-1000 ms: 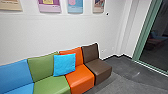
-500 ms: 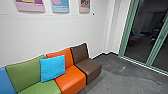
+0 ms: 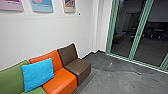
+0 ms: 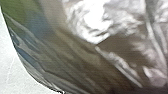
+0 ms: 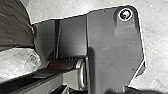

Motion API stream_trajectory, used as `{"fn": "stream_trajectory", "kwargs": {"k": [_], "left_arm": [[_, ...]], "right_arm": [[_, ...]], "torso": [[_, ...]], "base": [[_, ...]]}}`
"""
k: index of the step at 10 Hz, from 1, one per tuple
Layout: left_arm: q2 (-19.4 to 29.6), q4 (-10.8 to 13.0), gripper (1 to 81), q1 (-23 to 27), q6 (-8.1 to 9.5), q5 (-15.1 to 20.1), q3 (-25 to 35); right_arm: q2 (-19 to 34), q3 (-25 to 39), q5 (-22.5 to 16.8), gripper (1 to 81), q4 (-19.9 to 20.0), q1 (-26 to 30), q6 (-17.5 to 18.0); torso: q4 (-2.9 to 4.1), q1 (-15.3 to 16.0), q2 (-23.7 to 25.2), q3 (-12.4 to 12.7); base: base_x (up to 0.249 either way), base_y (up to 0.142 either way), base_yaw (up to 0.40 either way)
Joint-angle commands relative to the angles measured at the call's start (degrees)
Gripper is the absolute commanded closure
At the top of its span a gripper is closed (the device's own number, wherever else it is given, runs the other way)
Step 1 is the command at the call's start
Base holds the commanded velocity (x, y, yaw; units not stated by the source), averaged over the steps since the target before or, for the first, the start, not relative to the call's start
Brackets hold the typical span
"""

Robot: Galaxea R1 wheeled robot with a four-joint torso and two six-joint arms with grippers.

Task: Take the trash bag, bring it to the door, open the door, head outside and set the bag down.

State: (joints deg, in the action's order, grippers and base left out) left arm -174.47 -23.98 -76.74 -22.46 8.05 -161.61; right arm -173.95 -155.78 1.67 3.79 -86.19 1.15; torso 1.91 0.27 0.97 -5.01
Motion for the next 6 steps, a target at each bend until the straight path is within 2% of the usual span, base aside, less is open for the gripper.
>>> {"fn": "stream_trajectory", "kwargs": {"k": [1,6], "left_arm": [[-0.09,0.42,81.1,3.57,-0.31,3.73,-0.37],[-0.27,1.12,81.1,3.65,-0.22,3.64,-0.37]], "right_arm": [[-0.11,-0.12,-3.34,1.0,-0.28,2.46,0.0],[-0.11,-0.12,-3.34,1.0,-0.28,2.29,0.0]], "torso": [[0.0,0.0,0.0,0.0],[0.0,0.0,0.0,0.0]], "base": [[0.0,0.0,-0.384],[0.0,0.0,-0.384]]}}
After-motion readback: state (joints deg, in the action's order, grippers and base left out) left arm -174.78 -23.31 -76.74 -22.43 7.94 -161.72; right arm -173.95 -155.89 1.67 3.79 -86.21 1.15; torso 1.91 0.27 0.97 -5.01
